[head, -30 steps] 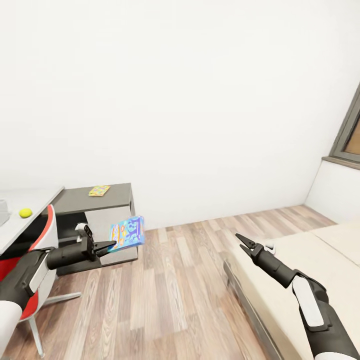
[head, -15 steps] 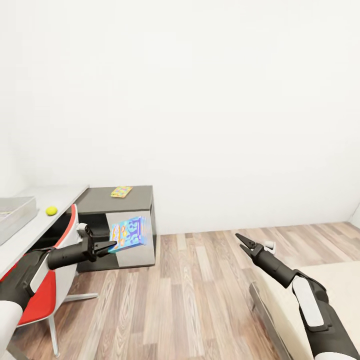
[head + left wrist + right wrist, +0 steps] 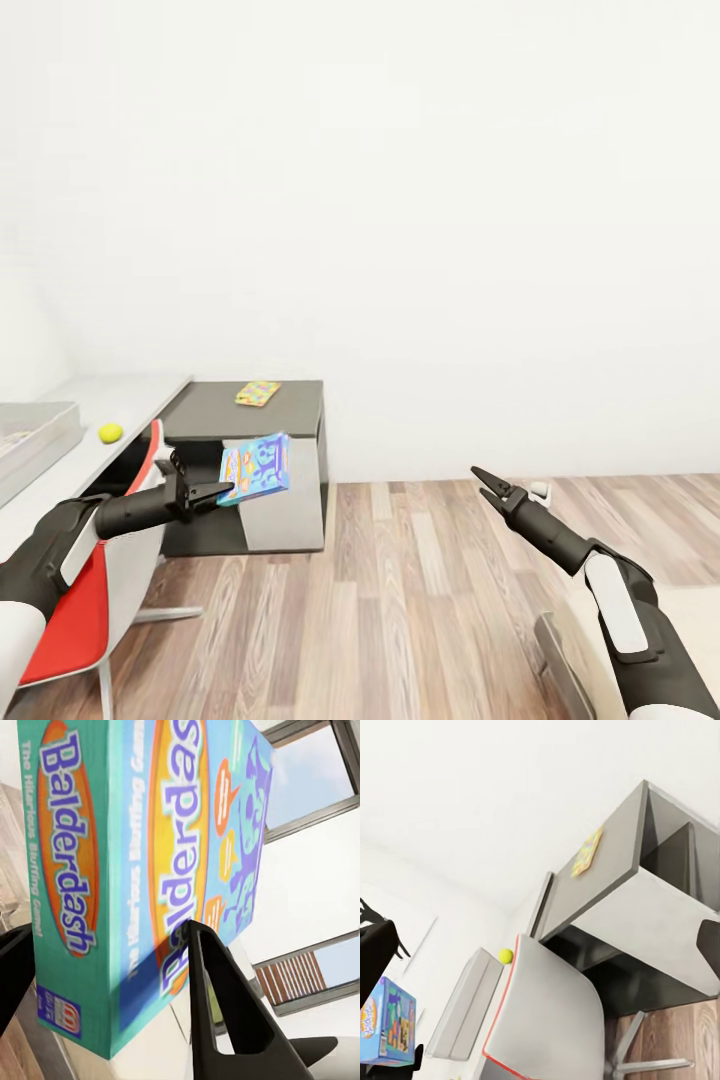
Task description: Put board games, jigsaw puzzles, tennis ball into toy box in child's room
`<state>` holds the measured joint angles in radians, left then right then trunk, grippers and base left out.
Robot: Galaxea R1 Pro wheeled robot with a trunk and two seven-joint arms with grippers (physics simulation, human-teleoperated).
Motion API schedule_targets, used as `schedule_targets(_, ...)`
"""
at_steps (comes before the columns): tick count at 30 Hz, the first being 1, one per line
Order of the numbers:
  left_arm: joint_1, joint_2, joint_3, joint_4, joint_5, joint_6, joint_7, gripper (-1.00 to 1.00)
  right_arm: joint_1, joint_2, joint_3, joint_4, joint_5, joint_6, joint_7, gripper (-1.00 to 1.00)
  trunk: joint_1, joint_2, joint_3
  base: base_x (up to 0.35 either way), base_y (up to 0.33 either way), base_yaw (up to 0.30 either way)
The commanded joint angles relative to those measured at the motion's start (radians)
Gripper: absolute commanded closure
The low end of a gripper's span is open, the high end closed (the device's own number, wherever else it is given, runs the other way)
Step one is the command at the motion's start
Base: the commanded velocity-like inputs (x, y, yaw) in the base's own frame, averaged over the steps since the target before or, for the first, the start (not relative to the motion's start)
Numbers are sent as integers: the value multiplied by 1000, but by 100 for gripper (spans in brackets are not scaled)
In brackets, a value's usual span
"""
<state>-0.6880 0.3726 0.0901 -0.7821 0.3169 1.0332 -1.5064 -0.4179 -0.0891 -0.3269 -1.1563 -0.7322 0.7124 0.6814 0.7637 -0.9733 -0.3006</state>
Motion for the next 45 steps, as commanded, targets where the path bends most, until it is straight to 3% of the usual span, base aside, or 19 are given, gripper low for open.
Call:
schedule_targets(1, -1, 0, 0, 0, 4, 11, -3, 100, -1, 0, -1, 0, -4, 7, 2, -100, 1, -1, -1, 330, 0, 2)
schedule_targets(11, -1, 0, -1, 0, 4, 11, -3, 100, -1, 0, -1, -4, -5, 8, 4, -100, 1, -1, -1, 330, 0, 14)
schedule_targets(22, -1, 0, -1, 0, 4, 11, -3, 100, -1, 0, -1, -5, -6, 9, 4, -100, 1, -1, -1, 330, -89, 250)
schedule_targets(30, -1, 0, -1, 0, 5, 11, -3, 100, -1, 0, -1, -5, -6, 8, 4, -100, 1, -1, -1, 320, -149, 46)
schedule_targets(37, -1, 2, 3, 0, 10, 12, -4, 100, -1, 0, -1, -5, -5, 7, 3, -100, 1, -1, -1, 121, -65, 12)
schedule_targets(45, -1, 3, 6, 0, 14, 13, -6, 100, -1, 0, 0, -5, -4, 7, 2, -100, -30, 55, 24, 7, -4, 236)
